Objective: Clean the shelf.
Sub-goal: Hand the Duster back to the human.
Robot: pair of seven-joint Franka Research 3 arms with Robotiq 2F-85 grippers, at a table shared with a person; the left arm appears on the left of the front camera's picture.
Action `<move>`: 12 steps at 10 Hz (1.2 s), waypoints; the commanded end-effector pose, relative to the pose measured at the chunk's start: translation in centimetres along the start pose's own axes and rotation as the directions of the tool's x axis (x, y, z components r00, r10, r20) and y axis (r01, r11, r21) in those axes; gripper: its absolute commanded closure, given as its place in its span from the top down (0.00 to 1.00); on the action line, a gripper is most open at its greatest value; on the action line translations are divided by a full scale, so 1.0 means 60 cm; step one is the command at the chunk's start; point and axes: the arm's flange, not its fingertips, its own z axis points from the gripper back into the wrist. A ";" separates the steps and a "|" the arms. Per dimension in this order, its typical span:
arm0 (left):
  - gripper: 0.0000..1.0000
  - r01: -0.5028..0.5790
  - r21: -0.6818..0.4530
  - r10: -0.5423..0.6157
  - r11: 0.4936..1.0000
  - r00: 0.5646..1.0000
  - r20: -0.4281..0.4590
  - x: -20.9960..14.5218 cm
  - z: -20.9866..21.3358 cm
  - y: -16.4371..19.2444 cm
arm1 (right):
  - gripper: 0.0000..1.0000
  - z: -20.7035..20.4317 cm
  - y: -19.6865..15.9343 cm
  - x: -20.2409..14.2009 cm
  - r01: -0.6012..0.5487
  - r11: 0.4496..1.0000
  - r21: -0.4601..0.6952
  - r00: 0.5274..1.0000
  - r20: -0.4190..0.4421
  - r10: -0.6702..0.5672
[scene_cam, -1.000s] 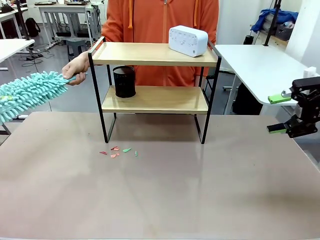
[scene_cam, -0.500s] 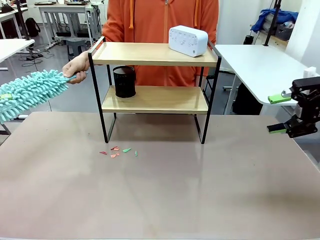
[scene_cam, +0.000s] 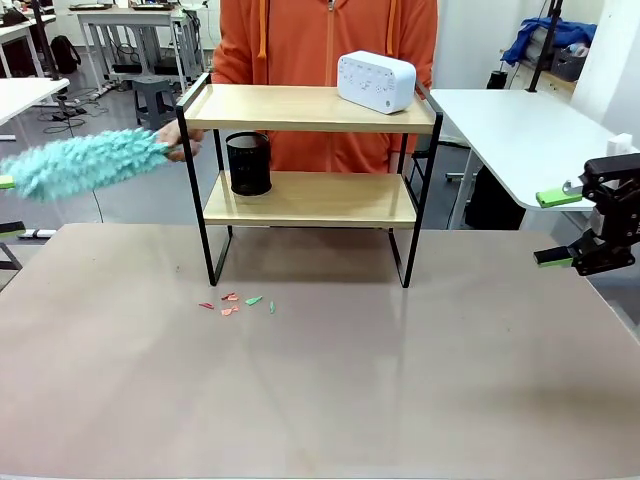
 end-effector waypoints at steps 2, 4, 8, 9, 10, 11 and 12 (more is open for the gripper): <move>1.00 -0.014 -0.039 0.013 0.999 0.999 -0.033 -0.017 -0.003 -0.003 | 1.00 0.003 0.000 0.003 -0.022 1.000 0.000 1.000 -0.004 0.022; 1.00 -0.052 -0.185 0.032 0.981 0.993 -0.111 -0.044 -0.056 -0.007 | 1.00 0.003 0.000 0.003 -0.022 1.000 0.000 1.000 -0.004 0.022; 1.00 -0.171 -0.241 0.082 0.955 0.937 -0.339 -0.131 -0.253 0.027 | 1.00 -0.086 0.002 0.008 0.176 0.932 0.317 0.973 -0.202 -0.115; 1.00 -0.195 -0.228 0.106 0.954 0.930 -0.352 -0.148 -0.278 0.027 | 1.00 -0.104 -0.005 0.018 0.226 0.940 0.257 0.970 -0.150 -0.192; 1.00 -0.159 -0.225 0.078 0.961 0.941 -0.330 -0.084 -0.236 0.016 | 1.00 -0.108 -0.017 0.024 0.235 0.964 0.121 0.971 -0.075 -0.227; 1.00 -0.159 -0.225 0.078 0.961 0.941 -0.330 -0.084 -0.236 0.016 | 1.00 -0.083 -0.001 0.009 0.135 0.958 0.251 0.979 -0.181 -0.090; 1.00 -0.159 -0.225 0.078 0.961 0.941 -0.330 -0.084 -0.236 0.016 | 1.00 -0.083 -0.001 0.009 0.135 0.958 0.251 0.979 -0.181 -0.090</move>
